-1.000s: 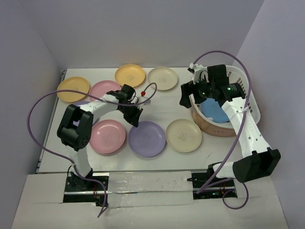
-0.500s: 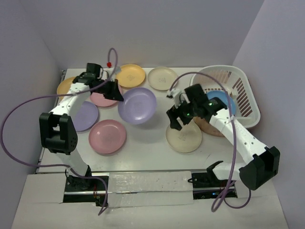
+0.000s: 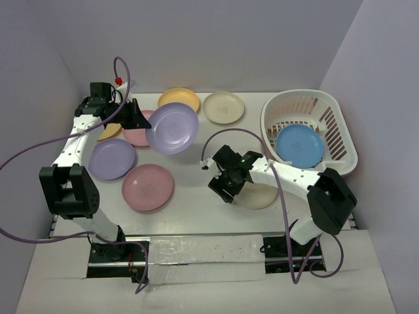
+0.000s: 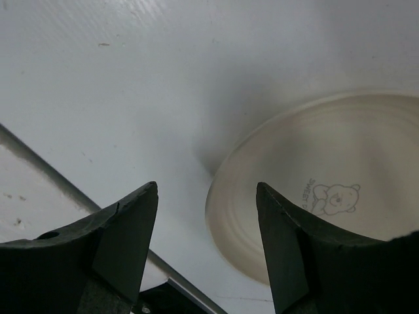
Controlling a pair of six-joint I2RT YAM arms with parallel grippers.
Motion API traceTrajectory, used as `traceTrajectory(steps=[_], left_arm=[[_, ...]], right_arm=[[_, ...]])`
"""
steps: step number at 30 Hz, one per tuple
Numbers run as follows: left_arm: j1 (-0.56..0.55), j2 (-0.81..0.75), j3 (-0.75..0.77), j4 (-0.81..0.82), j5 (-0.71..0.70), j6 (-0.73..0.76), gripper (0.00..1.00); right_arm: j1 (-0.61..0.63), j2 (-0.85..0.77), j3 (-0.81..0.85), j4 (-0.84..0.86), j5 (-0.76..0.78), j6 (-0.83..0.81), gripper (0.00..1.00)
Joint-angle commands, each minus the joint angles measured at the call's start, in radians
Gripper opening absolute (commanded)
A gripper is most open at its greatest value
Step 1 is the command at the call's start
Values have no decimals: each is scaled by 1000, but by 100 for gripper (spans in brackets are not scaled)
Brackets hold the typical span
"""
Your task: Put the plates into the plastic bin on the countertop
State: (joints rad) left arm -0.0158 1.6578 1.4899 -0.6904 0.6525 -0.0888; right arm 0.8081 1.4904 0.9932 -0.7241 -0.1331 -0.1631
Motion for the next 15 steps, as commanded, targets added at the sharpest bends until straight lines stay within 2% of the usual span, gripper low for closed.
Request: traceTrajectory(steps=[1,4,6,9,13,14,15], left_arm=[[26,-56,21,43,10,-29,0],[45,-64,18,41,1,-24,0],[48,-70,18,38,-6,-21,0],[51,-75,13,46,-17,-17,0],[51,-68,15,53,-32,-22,0],[51,-67,15,55,-33,-23,0],[53,-66,15,54,-33,-25,0]], right_arm=[[32,95,44,60,52,59,69],[32,149,57,70,111,77,69],[33,177,57,80,127,84,65],[35,211,56,93,160,86,51],[49,231,58,99,147,86,25],[58,228,59,100,138,86,21],[59,223,61,100,138,85,20]])
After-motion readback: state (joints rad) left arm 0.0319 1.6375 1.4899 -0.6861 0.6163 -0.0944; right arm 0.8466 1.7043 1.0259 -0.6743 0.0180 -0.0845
